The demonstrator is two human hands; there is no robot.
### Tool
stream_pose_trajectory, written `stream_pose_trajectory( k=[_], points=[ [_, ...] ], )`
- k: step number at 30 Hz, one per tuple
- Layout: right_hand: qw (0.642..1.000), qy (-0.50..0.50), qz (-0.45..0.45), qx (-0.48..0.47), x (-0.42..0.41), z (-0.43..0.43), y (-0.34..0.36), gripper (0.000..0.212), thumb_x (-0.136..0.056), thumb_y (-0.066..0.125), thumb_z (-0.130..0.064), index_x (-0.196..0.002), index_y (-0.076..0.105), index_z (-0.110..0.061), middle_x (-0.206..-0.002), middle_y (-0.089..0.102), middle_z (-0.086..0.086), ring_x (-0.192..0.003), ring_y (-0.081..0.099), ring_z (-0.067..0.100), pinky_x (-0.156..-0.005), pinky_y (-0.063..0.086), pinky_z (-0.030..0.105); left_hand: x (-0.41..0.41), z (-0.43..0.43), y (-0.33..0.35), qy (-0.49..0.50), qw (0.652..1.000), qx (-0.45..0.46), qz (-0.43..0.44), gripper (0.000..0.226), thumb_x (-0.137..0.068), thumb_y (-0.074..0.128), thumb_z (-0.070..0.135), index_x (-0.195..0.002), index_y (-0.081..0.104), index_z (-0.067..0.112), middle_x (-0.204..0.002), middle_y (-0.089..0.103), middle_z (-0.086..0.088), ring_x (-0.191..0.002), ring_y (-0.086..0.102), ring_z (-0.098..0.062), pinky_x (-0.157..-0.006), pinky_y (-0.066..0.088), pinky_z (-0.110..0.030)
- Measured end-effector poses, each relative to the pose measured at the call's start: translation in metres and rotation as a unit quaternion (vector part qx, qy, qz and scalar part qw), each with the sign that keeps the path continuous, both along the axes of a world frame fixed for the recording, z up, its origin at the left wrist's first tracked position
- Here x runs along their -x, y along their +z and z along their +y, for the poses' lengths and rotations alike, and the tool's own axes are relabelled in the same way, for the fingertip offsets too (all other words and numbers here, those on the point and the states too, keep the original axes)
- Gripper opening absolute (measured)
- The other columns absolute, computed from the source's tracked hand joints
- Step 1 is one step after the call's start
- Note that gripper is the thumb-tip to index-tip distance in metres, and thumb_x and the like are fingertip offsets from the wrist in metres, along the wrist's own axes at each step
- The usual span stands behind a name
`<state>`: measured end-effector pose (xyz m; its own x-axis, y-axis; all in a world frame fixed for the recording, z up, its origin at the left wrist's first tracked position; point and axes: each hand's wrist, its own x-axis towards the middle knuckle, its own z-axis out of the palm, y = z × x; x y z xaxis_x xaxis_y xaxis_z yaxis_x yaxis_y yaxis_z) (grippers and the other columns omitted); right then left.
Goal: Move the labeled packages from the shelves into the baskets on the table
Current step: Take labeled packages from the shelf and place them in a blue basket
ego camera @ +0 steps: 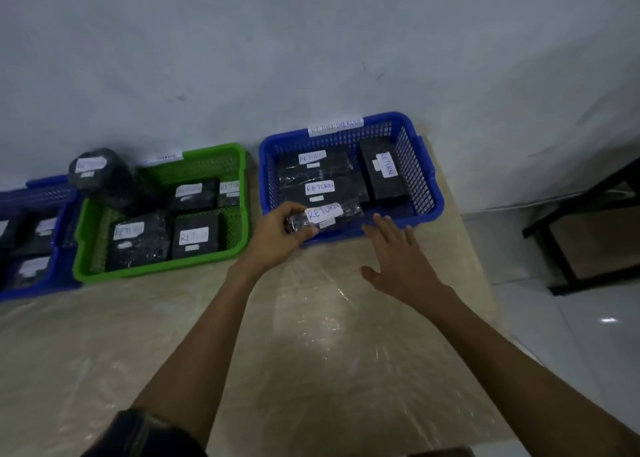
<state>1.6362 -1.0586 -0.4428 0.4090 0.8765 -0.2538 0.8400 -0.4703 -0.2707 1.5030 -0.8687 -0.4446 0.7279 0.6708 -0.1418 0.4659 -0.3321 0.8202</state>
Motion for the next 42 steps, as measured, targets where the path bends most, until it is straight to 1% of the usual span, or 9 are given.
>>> stream_pose_trajectory(
  k=[6,11,15,21,26,31,36,39,42],
  points=[
    [0.998,0.007,0.015,0.055,-0.016,0.013,-0.021,0.08,-0.092,0.048,-0.043,-0.15,0.001,-0.015,-0.159,-0.01,0.008,-0.145,-0.012,0.023,-0.116,-0.005,0.051,-0.033,0.016,-0.028,-0.039,0.996,0.023,0.073,0.036,-0.077,0.079,0.021,-0.107,0.061,0.017,-0.102,0.069,0.001,-0.089,0.065,-0.012,-0.083,0.053,-0.029],
    [0.999,0.014,0.031,0.029,-0.02,0.011,-0.028,0.083,-0.09,0.054,-0.04,-0.15,0.003,-0.014,-0.159,-0.007,0.008,-0.146,-0.011,0.024,-0.116,-0.005,0.05,-0.044,0.023,-0.035,-0.059,0.986,-0.021,0.153,0.041,-0.077,0.079,0.023,-0.114,0.062,0.017,-0.099,0.067,-0.002,-0.085,0.062,-0.014,-0.075,0.048,-0.025],
    [0.999,0.018,0.02,0.018,-0.02,0.008,-0.033,0.086,-0.088,0.057,-0.039,-0.151,0.003,-0.013,-0.159,-0.007,0.01,-0.145,-0.011,0.026,-0.115,-0.008,0.049,-0.042,0.03,-0.037,-0.093,0.967,-0.123,0.203,0.051,-0.074,0.081,0.028,-0.12,0.064,0.014,-0.107,0.057,-0.012,-0.106,0.05,-0.026,-0.091,0.041,-0.031],
    [1.0,0.02,-0.01,0.013,-0.018,0.007,-0.038,0.094,-0.076,0.072,-0.035,-0.149,0.019,-0.009,-0.156,0.014,0.016,-0.145,0.008,0.033,-0.113,0.002,0.053,-0.041,0.037,-0.036,-0.112,0.943,-0.173,0.262,0.059,-0.076,0.078,0.035,-0.13,0.058,0.02,-0.115,0.053,-0.014,-0.114,0.045,-0.03,-0.098,0.039,-0.036],
    [0.999,0.034,-0.009,0.018,-0.019,0.006,-0.038,0.094,-0.081,0.067,-0.034,-0.15,0.008,-0.011,-0.158,0.002,0.014,-0.146,-0.004,0.03,-0.113,-0.007,0.049,-0.044,0.037,-0.035,-0.122,0.936,-0.167,0.286,0.046,-0.076,0.076,0.037,-0.118,0.066,0.021,-0.116,0.062,-0.008,-0.107,0.058,-0.026,-0.094,0.046,-0.037],
    [0.999,0.036,0.002,0.036,-0.02,0.006,-0.035,0.091,-0.088,0.058,-0.037,-0.15,-0.005,-0.015,-0.158,-0.014,0.008,-0.144,-0.017,0.025,-0.114,-0.012,0.046,-0.044,0.039,-0.034,-0.115,0.932,-0.166,0.301,0.026,-0.079,0.071,0.022,-0.106,0.071,0.02,-0.111,0.069,-0.005,-0.103,0.062,-0.026,-0.092,0.048,-0.038],
    [0.999,0.026,0.004,0.033,-0.017,0.006,-0.034,0.093,-0.087,0.059,-0.037,-0.15,-0.005,-0.015,-0.158,-0.013,0.009,-0.144,-0.017,0.026,-0.113,-0.011,0.045,-0.048,0.042,-0.03,-0.138,0.926,-0.151,0.316,0.037,-0.078,0.074,0.041,-0.106,0.07,0.016,-0.102,0.07,-0.004,-0.095,0.064,-0.021,-0.083,0.051,-0.036],
    [1.0,0.019,0.011,0.022,-0.015,0.007,-0.034,0.094,-0.086,0.062,-0.036,-0.15,-0.002,-0.014,-0.158,-0.01,0.009,-0.145,-0.015,0.026,-0.114,-0.008,0.044,-0.052,0.042,-0.029,-0.158,0.91,-0.171,0.342,0.035,-0.078,0.075,0.032,-0.108,0.069,0.016,-0.108,0.068,-0.007,-0.098,0.063,-0.025,-0.082,0.052,-0.036],
    [0.999,0.021,0.006,0.03,-0.015,0.006,-0.034,0.094,-0.086,0.06,-0.038,-0.15,-0.006,-0.015,-0.158,-0.013,0.008,-0.144,-0.017,0.025,-0.114,-0.008,0.043,-0.052,0.042,-0.027,-0.171,0.896,-0.196,0.361,0.026,-0.077,0.075,0.025,-0.099,0.071,0.012,-0.101,0.068,-0.012,-0.089,0.064,-0.029,-0.071,0.051,-0.036]
  ],
)
